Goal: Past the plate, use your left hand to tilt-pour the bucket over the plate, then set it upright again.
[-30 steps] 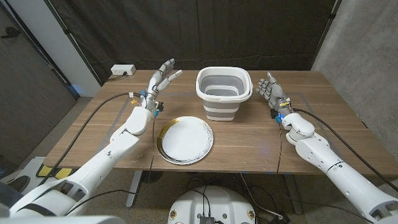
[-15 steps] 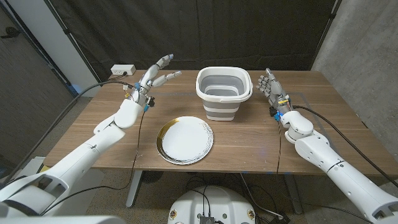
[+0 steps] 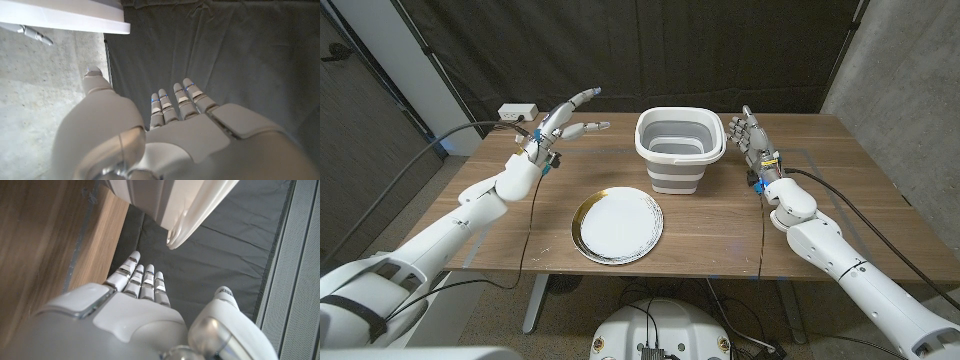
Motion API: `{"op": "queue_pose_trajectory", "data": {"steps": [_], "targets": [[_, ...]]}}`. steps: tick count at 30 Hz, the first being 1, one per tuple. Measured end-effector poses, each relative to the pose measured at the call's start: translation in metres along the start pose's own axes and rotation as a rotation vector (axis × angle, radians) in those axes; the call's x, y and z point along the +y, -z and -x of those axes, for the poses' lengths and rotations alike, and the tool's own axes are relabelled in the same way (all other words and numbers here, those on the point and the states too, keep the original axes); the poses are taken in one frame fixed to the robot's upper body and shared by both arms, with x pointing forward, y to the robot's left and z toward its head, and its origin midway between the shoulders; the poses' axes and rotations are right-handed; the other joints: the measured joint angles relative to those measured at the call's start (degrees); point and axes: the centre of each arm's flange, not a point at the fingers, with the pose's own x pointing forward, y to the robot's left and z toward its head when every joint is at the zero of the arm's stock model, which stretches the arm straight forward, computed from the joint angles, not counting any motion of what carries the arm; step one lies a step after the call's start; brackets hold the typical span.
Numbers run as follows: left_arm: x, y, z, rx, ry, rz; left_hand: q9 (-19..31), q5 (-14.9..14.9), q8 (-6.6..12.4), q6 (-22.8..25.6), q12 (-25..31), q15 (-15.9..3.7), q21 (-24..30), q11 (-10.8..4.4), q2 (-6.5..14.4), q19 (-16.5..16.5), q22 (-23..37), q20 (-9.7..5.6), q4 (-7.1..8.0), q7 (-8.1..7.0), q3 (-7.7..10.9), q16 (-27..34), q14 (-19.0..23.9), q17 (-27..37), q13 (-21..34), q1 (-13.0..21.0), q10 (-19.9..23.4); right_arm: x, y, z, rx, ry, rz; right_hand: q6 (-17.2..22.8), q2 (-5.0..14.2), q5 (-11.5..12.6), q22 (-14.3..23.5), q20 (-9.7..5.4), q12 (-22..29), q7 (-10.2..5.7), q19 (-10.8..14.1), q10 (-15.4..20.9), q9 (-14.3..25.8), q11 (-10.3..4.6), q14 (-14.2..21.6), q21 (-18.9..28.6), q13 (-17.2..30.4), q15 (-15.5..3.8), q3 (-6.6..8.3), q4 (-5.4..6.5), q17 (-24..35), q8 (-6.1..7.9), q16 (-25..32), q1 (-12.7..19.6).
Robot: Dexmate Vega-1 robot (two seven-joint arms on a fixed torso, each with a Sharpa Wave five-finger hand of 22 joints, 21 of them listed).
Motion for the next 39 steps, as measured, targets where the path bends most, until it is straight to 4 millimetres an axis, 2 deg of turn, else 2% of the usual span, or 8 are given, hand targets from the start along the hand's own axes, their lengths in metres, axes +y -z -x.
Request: {"op": "queue_pose_trajectory", "data": {"steps": [16,19,26,34,38,39], "targets": [[0.013,-0.02,-0.017,-0.134,0.155,-0.277,-0.01,0.43,0.0,0.74,-0.22,0.01,0.0,-0.72,0.22,0.61,0.01,0.0,-0.58,-0.74,0.12,-0.44,0.61,0.0,0.0,1.91,0.72,0.001,-0.005,0.01,0.016,0.007,0.003,0.72,0.3,0.0,0.0,0.0,0.0,0.1,-0.01,0.0,0.0,0.0,0.31,0.0,0.0,0.31,-0.18,-0.17,0.0,0.0,0.0,0.3],[0.014,-0.025,-0.021,-0.16,0.202,-0.331,-0.01,0.43,0.0,0.81,-0.22,0.01,0.0,-0.72,0.08,0.92,0.01,0.31,-0.58,-0.81,0.12,-0.44,0.61,0.0,0.26,2.19,0.73,-0.004,-0.008,0.009,0.02,0.005,0.006,1.03,0.3,0.0,0.0,-0.25,0.0,-0.2,0.36,0.3,0.0,-0.31,0.49,0.0,0.0,0.13,-0.25,-0.25,0.0,0.0,0.0,0.3],[0.018,-0.033,-0.028,-0.201,0.249,-0.403,-0.01,0.43,0.0,0.94,-0.22,0.32,-0.01,-1.01,0.07,1.23,0.01,0.0,-0.58,-0.94,0.11,-0.44,0.91,-0.01,0.27,2.19,1.02,-0.015,-0.009,0.006,0.025,0.002,-0.003,2.15,0.7,0.0,0.0,-0.3,0.0,-0.52,2.96,1.94,0.0,-0.72,2.26,0.43,0.0,-1.03,-0.25,-0.24,0.14,0.39,0.0,-0.1],[0.022,-0.04,-0.034,-0.234,0.291,-0.469,-0.01,0.65,-0.21,1.03,-0.67,0.01,-0.01,-1.01,0.16,1.22,0.01,0.0,-0.57,-1.03,0.11,-0.44,1.22,0.0,0.27,2.27,1.02,-0.031,-0.01,0.001,0.032,-0.012,-0.031,2.38,0.69,0.0,-0.01,-0.4,0.0,-0.29,3.48,2.24,0.0,-0.41,2.85,0.43,0.0,-0.93,-0.25,-0.24,0.13,0.39,0.0,-0.1],[0.026,-0.044,-0.039,-0.248,0.288,-0.479,-0.01,0.65,-0.21,1.03,-0.67,0.01,-0.25,-1.01,0.23,1.22,0.01,0.0,-0.57,-1.02,0.11,-0.44,1.22,-0.01,0.27,2.34,1.02,-0.029,-0.009,0.001,0.038,-0.026,-0.058,2.46,0.69,0.0,0.0,-0.41,0.0,-0.21,3.48,2.46,0.0,-0.19,2.92,0.43,0.0,-0.86,-0.49,0.0,0.13,0.39,0.0,-0.09],[0.025,-0.044,-0.039,-0.253,0.306,-0.501,-0.01,0.65,-0.21,1.03,-0.67,0.01,-0.25,-1.01,0.23,1.22,0.03,0.0,-0.57,-1.03,0.11,-0.44,1.22,-0.01,0.27,2.34,1.02,-0.037,-0.009,0.001,0.04,-0.016,-0.056,2.46,0.69,0.0,0.0,-0.41,0.0,-0.2,3.48,2.65,-0.01,0.0,2.92,0.43,0.0,-0.86,-0.49,0.0,0.13,0.39,0.0,-0.1]]}}
